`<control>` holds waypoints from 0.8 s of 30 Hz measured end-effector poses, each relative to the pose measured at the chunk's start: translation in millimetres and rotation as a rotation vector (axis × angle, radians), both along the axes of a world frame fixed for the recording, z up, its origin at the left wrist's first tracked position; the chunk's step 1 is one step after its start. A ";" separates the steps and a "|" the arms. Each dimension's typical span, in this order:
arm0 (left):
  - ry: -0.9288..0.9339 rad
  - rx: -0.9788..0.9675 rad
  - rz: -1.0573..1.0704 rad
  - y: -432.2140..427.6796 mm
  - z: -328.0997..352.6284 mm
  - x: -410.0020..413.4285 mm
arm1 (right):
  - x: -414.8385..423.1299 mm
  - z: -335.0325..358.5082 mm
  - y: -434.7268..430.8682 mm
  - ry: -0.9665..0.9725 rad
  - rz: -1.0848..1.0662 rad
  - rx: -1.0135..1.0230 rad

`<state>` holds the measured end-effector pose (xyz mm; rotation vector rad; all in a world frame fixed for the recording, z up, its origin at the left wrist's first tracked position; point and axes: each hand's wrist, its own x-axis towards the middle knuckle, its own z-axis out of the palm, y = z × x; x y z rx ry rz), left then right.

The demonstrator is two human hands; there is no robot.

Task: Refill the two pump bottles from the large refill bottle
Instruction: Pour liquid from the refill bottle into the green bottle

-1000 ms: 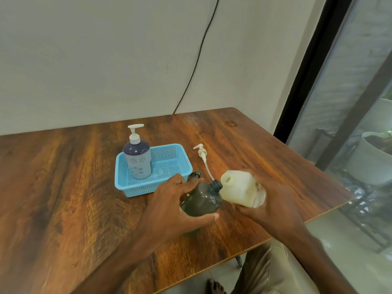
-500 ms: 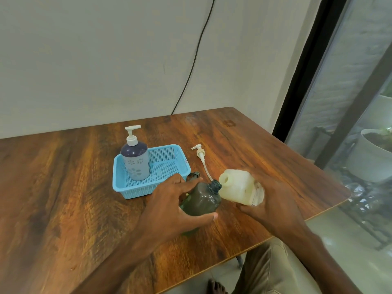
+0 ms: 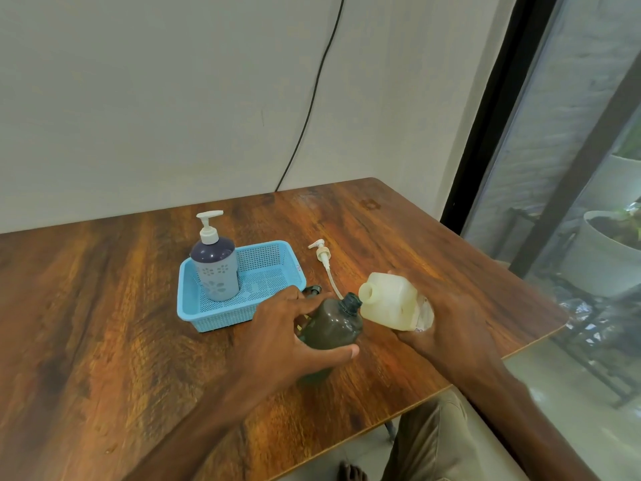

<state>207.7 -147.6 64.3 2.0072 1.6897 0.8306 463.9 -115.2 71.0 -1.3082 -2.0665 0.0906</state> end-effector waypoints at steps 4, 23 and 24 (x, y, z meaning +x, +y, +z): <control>-0.037 0.002 -0.010 6.3 -2.6 3.8 | 2.6 3.6 2.9 -0.021 -0.012 -0.001; -0.125 0.069 -0.031 15.9 -13.5 7.9 | 3.3 14.7 9.6 -0.123 -0.025 0.070; -0.130 0.071 -0.031 16.5 -14.8 8.1 | 3.4 15.2 10.2 -0.128 -0.026 0.068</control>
